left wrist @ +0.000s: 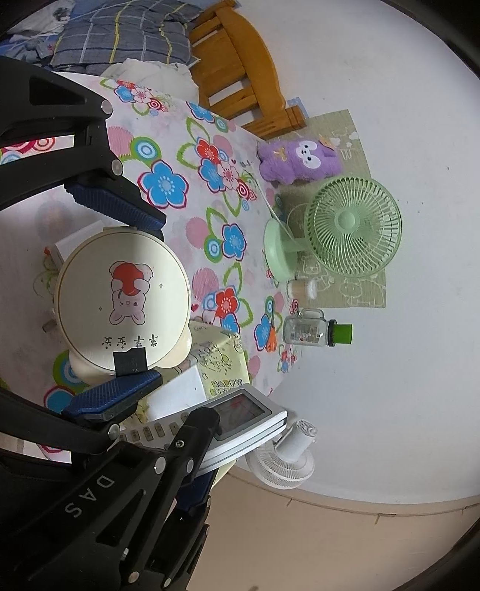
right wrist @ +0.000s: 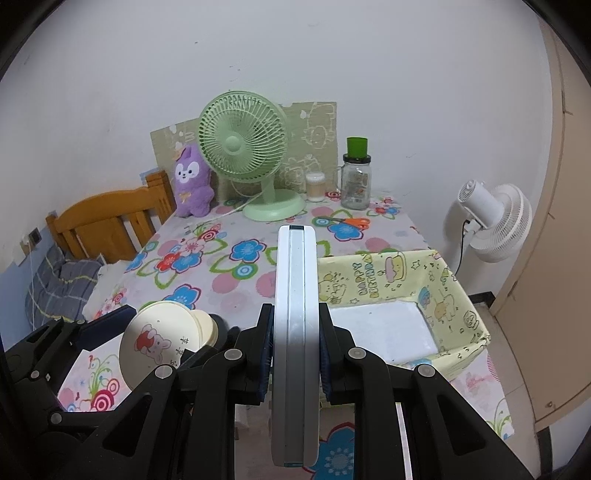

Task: Organize rigid objects
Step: 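Lift the compact with the left tool while the right tool carries the remote toward the fabric box, then lower the compact into the box with the left tool while the right tool releases the remote inside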

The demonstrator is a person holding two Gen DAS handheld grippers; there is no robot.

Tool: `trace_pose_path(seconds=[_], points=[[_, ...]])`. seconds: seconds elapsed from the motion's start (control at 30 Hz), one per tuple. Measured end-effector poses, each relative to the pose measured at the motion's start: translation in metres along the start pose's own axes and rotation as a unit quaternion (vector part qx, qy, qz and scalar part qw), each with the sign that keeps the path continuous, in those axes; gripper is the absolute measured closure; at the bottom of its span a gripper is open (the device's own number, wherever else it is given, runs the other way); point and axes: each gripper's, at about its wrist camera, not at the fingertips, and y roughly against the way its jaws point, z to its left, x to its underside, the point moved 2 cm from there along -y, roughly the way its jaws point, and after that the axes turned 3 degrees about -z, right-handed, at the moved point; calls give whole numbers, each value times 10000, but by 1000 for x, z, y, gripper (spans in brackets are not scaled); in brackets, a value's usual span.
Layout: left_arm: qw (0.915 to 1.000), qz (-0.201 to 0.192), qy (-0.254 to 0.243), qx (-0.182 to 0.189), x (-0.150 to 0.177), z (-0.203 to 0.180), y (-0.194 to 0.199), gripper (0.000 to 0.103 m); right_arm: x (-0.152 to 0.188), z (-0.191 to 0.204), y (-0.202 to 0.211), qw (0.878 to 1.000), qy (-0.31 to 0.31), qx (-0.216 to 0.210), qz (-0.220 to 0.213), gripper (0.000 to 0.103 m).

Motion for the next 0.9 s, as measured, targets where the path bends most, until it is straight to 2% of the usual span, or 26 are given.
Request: trace_pose_path(seconds=[0.53,0.9], points=[[9997,105,-151,153,-20,-42,-27,24,-10,-50,-17,9998,-154,88,136,79],[9991,240,-237,251,-31,-65,-54,24,-17,-80,-35,9989,-226,316,244,79]])
